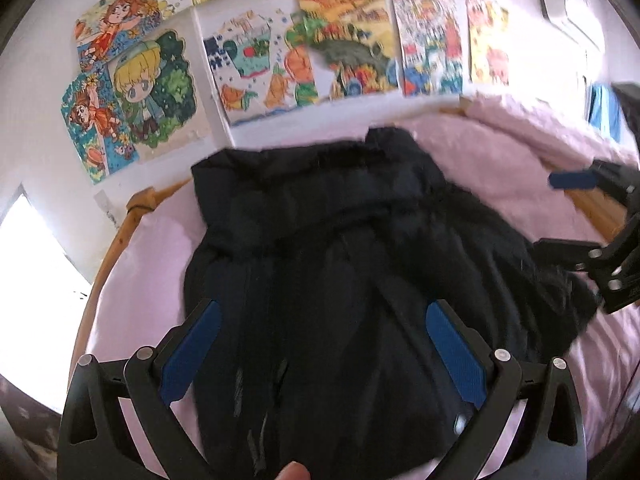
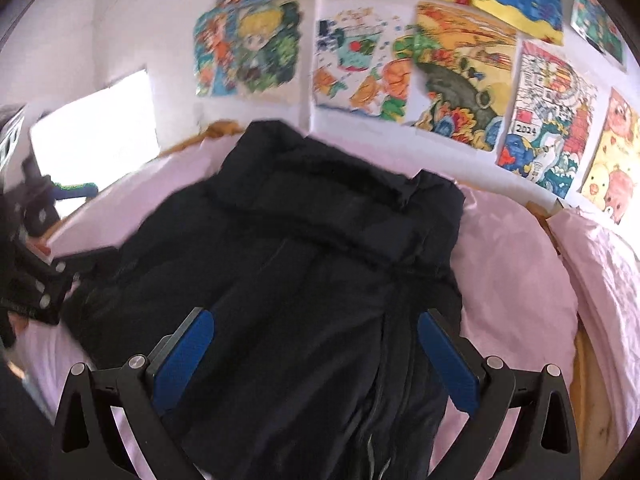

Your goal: Fold large clothes

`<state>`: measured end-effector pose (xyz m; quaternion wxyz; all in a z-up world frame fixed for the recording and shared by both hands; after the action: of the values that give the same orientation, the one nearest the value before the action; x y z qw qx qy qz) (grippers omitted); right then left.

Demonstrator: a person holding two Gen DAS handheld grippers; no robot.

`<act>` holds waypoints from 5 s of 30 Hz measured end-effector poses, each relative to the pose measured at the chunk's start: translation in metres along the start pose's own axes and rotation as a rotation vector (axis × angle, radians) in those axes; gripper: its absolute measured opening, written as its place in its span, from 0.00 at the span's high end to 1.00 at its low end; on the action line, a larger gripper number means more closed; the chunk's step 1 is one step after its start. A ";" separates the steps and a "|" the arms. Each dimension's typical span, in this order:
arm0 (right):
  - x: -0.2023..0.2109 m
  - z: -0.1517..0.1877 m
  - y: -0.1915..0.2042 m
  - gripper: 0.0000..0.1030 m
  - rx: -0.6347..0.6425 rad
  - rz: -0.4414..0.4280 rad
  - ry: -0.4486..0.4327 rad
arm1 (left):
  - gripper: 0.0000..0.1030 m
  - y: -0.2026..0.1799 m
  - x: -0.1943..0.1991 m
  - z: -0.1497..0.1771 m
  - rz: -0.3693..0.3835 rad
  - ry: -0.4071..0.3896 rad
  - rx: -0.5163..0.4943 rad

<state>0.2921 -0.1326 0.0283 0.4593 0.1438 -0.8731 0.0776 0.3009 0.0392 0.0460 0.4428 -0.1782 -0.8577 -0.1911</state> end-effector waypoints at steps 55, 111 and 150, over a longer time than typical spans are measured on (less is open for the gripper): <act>-0.051 0.111 0.027 0.74 0.387 0.269 0.130 | 0.15 -0.015 -0.092 0.145 -0.257 0.138 -0.624; 0.032 -0.079 -0.052 0.92 0.156 0.342 -0.244 | 0.94 0.083 0.042 -0.090 -0.111 -0.268 -0.003; -0.226 -0.173 -0.172 0.82 -0.123 0.079 -0.017 | 0.94 0.158 -0.264 -0.185 -0.095 0.221 0.159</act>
<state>0.6034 -0.2087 -0.0594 0.4563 0.0812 -0.8852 0.0406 0.6470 0.0496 -0.0467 0.5377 -0.0795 -0.8237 -0.1619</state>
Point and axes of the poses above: each gripper's, at about its wrist camera, not at the fingertips, and x roughly against the way its jaws point, y to its left, z to its underside, the point moved 6 cm from there along -x, roughly the way its jaws point, and after that the axes turned 13 degrees about y, right-handed, at the moved point
